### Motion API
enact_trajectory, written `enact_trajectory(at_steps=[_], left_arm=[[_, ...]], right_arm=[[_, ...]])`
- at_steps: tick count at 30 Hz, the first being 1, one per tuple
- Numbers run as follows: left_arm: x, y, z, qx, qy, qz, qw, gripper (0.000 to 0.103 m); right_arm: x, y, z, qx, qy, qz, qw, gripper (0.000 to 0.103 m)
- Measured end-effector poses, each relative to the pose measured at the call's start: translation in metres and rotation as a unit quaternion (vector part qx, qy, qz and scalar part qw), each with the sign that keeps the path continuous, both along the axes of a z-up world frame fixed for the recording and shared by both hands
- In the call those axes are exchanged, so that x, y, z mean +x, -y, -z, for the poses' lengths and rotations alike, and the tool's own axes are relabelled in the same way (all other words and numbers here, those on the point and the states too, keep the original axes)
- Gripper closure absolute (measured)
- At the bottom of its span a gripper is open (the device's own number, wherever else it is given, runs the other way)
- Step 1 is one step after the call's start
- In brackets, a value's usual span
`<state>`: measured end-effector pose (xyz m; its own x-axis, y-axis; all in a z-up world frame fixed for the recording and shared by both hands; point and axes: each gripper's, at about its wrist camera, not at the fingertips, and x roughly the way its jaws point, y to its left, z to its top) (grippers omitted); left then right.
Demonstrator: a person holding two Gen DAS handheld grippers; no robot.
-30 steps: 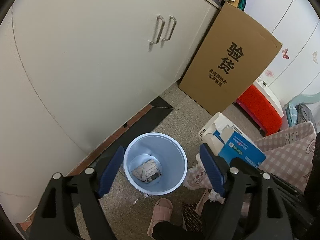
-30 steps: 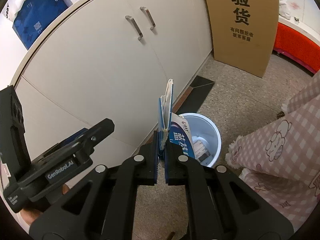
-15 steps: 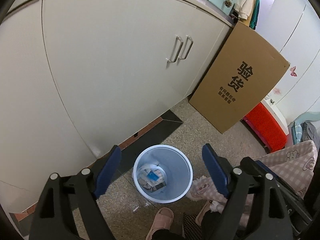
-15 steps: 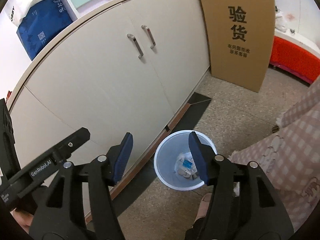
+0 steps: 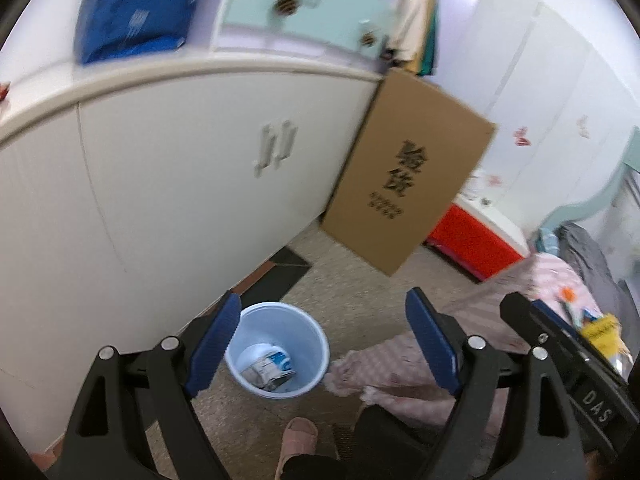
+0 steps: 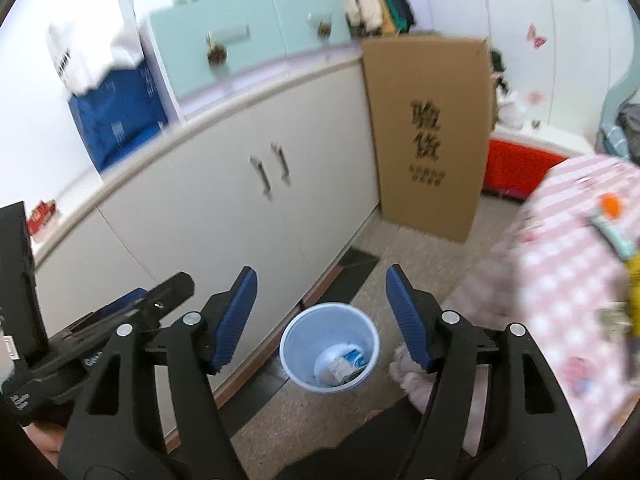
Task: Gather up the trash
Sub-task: 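Move both tools back toward the table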
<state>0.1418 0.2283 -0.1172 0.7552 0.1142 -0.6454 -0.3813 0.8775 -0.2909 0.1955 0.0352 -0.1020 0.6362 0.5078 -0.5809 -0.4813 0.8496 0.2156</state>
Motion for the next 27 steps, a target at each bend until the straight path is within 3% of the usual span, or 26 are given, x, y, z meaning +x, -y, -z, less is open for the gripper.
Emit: enact_trajectory(at_steps=[6,13,19,25,27], left_arm=[[-0.014,0.071,-0.032,0.007,0.027,0.078,0.9966,0.017],[-0.014,0.174,-0.039,0.042,0.02,0.185,0.9817,0.016],[-0.01,0.223,-0.037,0.053,0.006,0.23,0.9718,0.016],[-0.007,0.252,-0.032,0.063,-0.01,0.249,0.9664,0.016],[-0.006,0.259,-0.031,0.071,-0.011,0.254,0.9646,0.016]], right_arm=[[-0.039,0.084,-0.032,0.006,0.028,0.038,0.999,0.029],[-0.066,0.193,-0.037,-0.019,0.024,0.12,0.992,0.022],[-0.073,0.249,-0.014,-0.081,0.005,0.164,0.983,0.017],[-0.054,0.283,0.021,-0.028,-0.06,0.142,0.988,0.017],[-0.051,0.282,0.026,-0.023,-0.064,0.134,0.989,0.028]])
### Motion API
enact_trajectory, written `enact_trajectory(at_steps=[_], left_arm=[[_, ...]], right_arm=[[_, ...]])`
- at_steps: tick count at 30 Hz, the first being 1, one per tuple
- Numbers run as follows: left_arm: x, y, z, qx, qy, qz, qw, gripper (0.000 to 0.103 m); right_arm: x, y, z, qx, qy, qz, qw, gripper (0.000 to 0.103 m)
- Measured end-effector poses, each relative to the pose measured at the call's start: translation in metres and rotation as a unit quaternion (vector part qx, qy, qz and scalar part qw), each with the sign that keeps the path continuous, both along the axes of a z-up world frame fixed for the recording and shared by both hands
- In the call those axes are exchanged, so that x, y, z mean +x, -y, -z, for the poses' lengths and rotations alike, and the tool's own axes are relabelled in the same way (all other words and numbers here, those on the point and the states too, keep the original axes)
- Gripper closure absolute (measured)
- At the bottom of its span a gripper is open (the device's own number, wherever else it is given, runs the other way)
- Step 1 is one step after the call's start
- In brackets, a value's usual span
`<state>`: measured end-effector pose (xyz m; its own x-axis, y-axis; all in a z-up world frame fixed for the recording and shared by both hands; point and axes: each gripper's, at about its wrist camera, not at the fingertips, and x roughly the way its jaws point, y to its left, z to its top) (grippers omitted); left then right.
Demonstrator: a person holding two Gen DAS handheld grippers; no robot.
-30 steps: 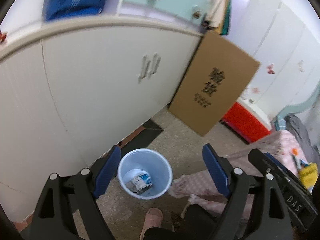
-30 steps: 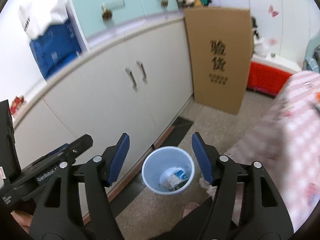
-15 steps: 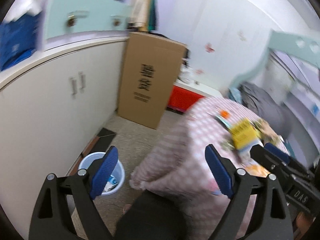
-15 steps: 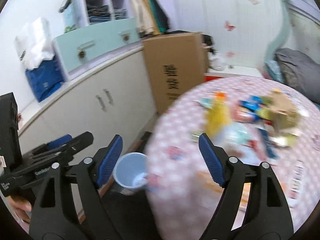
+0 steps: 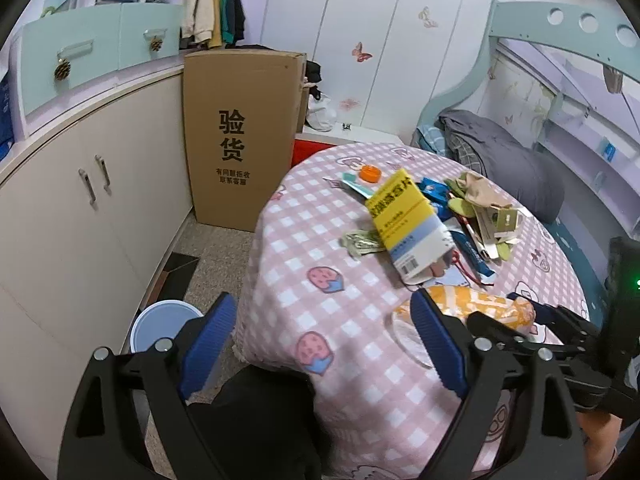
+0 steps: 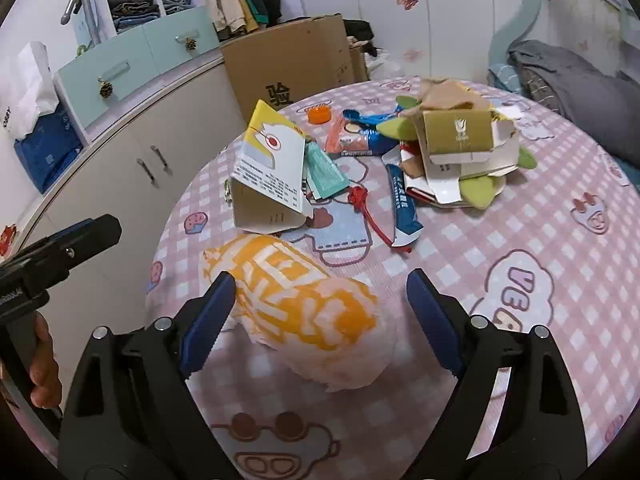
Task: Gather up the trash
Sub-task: 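Move both tools back toward the table, then grasp the orange-printed plastic bag with the right tool while the left tool grasps the yellow box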
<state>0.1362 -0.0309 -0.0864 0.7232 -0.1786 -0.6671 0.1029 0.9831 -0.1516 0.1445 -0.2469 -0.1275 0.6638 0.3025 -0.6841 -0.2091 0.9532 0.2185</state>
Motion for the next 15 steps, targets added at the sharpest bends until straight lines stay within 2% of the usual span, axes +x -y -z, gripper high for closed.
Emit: enact_trajectory(at_steps=[1,3,5,8,15], left_arm=[[0.0,0.002,0.0,0.003,0.0,0.002,1.0,0.016],[0.002,0.008,0.001,0.008,0.0,0.006,1.0,0.016],[0.006,0.014,0.002,0.009,-0.003,0.009,0.9999,0.016],[0.01,0.024,0.005,0.016,-0.003,0.017,0.9997,0.016],[0.027,0.057,0.017,0.051,0.003,0.037,0.998,0.016]], right_arm=[[0.0,0.001,0.001,0.009,-0.002,-0.006,1.0,0.055],[-0.002,0.004,0.002,0.022,-0.004,-0.016,1.0,0.059],[-0.008,0.009,0.0,0.013,0.003,-0.018,1.0,0.063],[-0.021,0.022,-0.006,0.003,0.014,-0.006,1.0,0.064],[-0.039,0.06,-0.022,0.009,0.067,0.075,0.995,0.064]])
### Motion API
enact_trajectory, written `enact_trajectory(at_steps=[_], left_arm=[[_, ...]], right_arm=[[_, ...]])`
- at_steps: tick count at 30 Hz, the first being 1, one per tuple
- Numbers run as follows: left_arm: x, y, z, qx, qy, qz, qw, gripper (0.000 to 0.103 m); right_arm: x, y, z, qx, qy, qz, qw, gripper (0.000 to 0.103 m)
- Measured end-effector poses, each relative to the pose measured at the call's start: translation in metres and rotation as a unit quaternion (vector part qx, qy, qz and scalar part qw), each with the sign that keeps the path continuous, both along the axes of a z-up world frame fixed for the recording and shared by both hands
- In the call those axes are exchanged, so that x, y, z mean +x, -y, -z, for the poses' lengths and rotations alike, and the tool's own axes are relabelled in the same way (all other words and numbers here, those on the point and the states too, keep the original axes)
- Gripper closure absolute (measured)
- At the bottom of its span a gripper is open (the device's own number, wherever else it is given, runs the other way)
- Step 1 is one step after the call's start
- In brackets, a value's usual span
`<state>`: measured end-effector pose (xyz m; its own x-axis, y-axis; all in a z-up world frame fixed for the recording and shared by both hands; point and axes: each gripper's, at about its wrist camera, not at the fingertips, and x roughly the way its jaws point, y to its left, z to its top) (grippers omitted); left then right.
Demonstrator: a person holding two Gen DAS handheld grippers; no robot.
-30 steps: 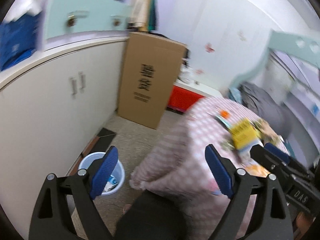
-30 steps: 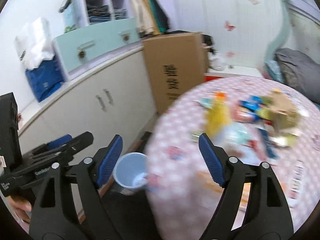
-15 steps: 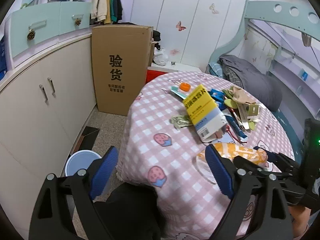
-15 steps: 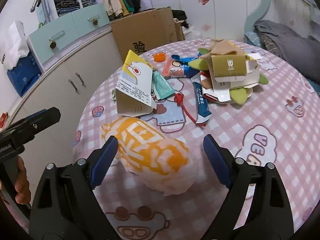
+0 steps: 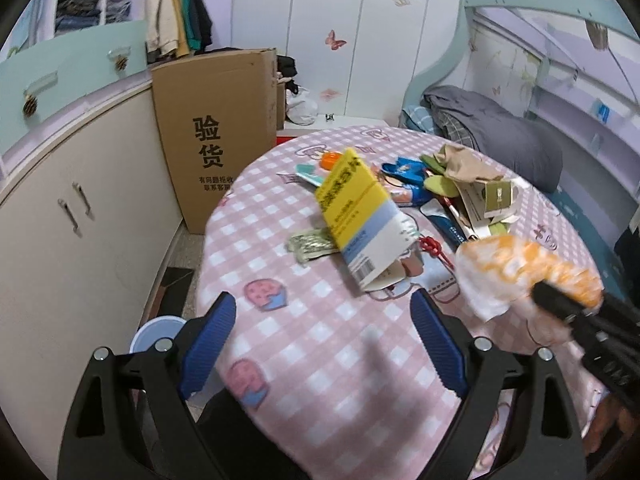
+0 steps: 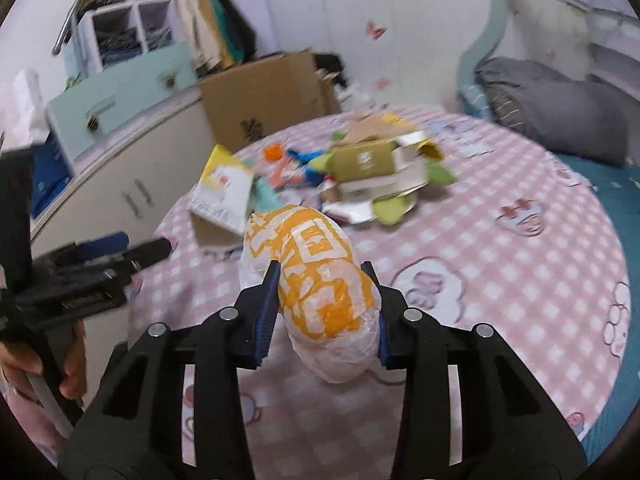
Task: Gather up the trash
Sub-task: 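Grasp the orange-printed plastic bag with the right tool while the left tool grasps the yellow box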
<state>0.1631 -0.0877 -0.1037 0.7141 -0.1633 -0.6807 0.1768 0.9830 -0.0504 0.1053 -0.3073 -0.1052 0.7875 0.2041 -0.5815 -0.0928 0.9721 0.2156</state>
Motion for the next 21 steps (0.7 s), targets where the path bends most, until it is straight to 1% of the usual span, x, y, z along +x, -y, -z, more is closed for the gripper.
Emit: enact_trajectory(at_steps=[2,4,7,9,11,13,14,15,17,18,20,21], left_arm=[[0.005,0.01,0.004,0.015,0.002,0.006,0.9999,0.016],[0.011,0.022,0.006,0.038,0.011,0.014,0.9991,0.016],[0.02,0.034,0.008,0.066,0.022,0.016,0.9975,0.017],[0.024,0.04,0.008,0.082,0.029,0.018,0.9961,0.028],[0.028,0.045,0.008,0.093,0.031,0.022,0.9949,0.033],[0.033,0.049,0.009,0.103,0.033,0.027,0.9938,0.044],[0.035,0.05,0.009,0.106,0.032,0.029,0.9934,0.059],[0.037,0.051,0.01,0.107,0.029,0.035,0.9932,0.078],[0.04,0.049,0.01,0.101,0.026,0.043,0.9936,0.096],[0.038,0.047,0.007,0.097,0.038,0.037,0.9939,0.102],[0.029,0.038,-0.004,0.076,0.063,0.04,0.9943,0.102],[0.027,0.036,-0.007,0.069,0.068,0.041,0.9945,0.102]], right_arm=[[0.002,0.0,-0.002,0.004,0.008,0.013,1.0,0.064],[0.003,0.0,-0.003,0.008,0.014,0.017,1.0,0.064],[0.004,-0.001,-0.005,0.003,0.022,0.024,0.999,0.064],[0.006,-0.003,-0.007,0.004,0.025,0.025,0.999,0.064],[0.009,-0.006,-0.007,0.001,0.025,0.024,0.999,0.064],[0.011,-0.009,-0.007,0.0,0.026,0.022,0.999,0.064],[0.012,-0.011,-0.007,0.0,0.025,0.022,0.999,0.064],[0.012,-0.012,-0.007,0.001,0.027,0.023,0.999,0.064],[0.011,-0.015,-0.009,0.0,0.03,0.023,0.999,0.064],[0.01,-0.017,-0.011,0.0,0.035,0.025,0.999,0.064],[0.008,-0.02,-0.014,-0.003,0.042,0.026,0.999,0.064],[0.007,-0.021,-0.016,-0.003,0.044,0.027,0.999,0.064]])
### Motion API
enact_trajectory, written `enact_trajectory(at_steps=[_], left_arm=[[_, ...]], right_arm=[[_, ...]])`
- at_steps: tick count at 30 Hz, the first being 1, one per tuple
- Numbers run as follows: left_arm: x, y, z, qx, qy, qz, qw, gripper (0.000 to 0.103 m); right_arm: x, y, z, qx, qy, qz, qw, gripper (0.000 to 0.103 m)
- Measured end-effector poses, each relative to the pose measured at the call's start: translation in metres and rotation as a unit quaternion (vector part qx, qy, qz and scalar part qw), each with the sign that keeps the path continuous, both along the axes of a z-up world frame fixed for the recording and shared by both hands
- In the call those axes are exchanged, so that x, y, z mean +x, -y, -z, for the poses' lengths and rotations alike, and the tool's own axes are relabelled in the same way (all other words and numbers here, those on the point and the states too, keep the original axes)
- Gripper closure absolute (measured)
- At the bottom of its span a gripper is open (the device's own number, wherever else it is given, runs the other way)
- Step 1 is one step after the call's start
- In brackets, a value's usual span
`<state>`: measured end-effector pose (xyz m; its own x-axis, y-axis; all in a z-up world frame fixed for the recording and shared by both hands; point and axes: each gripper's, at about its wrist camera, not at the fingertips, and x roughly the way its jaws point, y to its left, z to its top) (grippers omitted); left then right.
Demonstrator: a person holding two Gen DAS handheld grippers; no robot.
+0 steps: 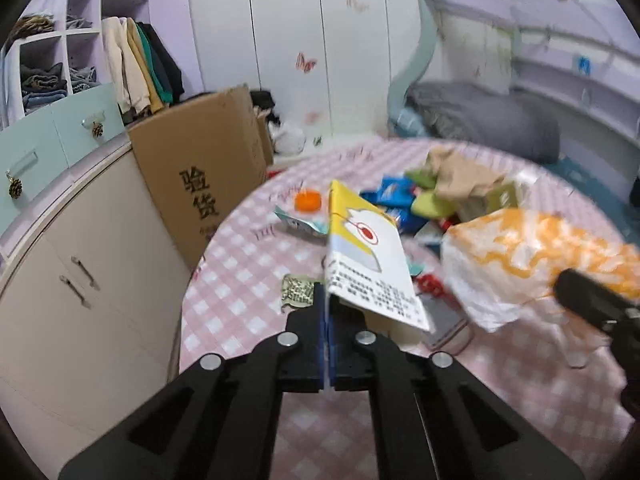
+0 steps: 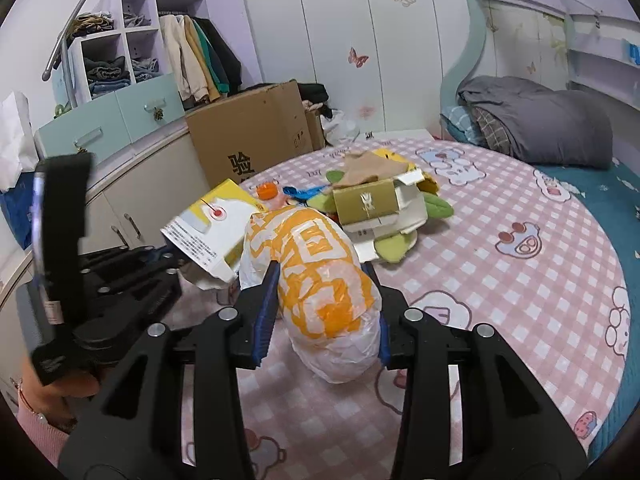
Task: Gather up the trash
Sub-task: 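Grasp the orange-printed plastic bag with the right tool while the left tool grasps the yellow box, then carry the bag and yellow box to the wastebasket and release both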
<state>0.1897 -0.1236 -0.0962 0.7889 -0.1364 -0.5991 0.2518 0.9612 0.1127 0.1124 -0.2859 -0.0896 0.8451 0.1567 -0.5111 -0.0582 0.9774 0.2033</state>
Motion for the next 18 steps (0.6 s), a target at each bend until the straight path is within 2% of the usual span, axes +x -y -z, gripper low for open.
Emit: enact_trajectory(at_steps=[7,13,18], left_arm=[[-0.028,-0.036,-0.034,-0.05,0.045,-0.018,0.9976,0.102],[-0.043,-0.094,-0.046,-0.099,0.042,-0.047,0.9931,0.102],[-0.049,-0.151,-0.042,-0.117,0.039,-0.092,0.988,0.102]], right_arm=[[0.001,-0.023,-0.018,-0.006,0.016,-0.012,1.0,0.064],[0.006,-0.06,-0.024,-0.012,0.021,-0.045,0.999,0.064],[0.018,-0.109,-0.025,-0.017,0.017,-0.094,0.995,0.064]])
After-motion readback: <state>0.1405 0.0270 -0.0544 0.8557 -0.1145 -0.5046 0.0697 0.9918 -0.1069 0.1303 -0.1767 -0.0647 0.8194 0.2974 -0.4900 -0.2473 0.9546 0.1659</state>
